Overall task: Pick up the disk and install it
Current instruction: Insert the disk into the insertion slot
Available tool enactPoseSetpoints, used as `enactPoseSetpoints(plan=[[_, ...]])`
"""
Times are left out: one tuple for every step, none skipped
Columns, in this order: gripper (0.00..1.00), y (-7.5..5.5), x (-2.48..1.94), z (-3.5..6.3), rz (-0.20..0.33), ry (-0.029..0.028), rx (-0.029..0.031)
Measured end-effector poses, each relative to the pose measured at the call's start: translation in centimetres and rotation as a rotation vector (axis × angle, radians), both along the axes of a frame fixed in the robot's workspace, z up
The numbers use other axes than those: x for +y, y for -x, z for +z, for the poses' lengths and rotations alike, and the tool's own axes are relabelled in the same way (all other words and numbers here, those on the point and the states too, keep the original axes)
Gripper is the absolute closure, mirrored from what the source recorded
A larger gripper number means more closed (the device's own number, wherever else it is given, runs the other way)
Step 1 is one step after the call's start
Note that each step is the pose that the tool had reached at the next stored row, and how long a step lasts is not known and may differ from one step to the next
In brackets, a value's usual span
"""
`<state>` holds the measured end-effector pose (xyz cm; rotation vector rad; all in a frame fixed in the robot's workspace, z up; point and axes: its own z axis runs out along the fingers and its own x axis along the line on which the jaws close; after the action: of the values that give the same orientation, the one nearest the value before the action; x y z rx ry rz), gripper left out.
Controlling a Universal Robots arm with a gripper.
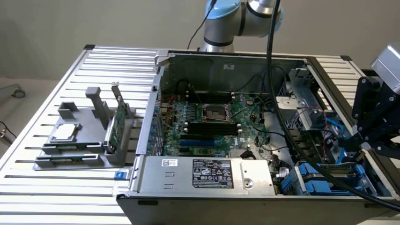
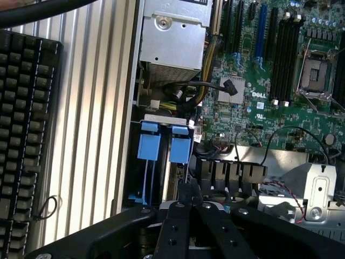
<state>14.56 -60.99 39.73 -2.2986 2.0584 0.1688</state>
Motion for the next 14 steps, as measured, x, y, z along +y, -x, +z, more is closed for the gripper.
enactPoseSetpoints(plan=[[0.89, 0.00, 0.00, 0.00, 0.000, 0.0000, 0.0000], [0.89, 0.00, 0.00, 0.00, 0.000, 0.0000, 0.0000], [0.89, 0.00, 0.03, 0.02, 0.000, 0.0003, -0.0002], [0.89, 0.00, 0.06, 0.02, -0.004, 0.0005, -0.0002], [0.89, 0.00, 0.06, 0.00, -0.017, 0.0003, -0.0002], [0.89, 0.00, 0.06, -0.01, -0.034, 0.0005, -0.0002], [0.89, 0.00, 0.06, -0.02, -0.051, 0.0004, -0.0002], [0.89, 0.00, 0.06, -0.05, -0.068, 0.0002, -0.0002], [0.89, 0.00, 0.06, -0.07, -0.086, 0.0002, -0.0002], [0.89, 0.00, 0.06, -0.09, -0.106, 0.0002, -0.0002], [0.89, 0.00, 0.06, -0.10, -0.124, 0.0003, -0.0002], [0.89, 0.00, 0.06, -0.13, -0.142, 0.0002, -0.0003], [0.89, 0.00, 0.06, -0.14, -0.159, 0.0002, -0.0002], [0.89, 0.00, 0.06, -0.16, -0.178, 0.0002, -0.0002]])
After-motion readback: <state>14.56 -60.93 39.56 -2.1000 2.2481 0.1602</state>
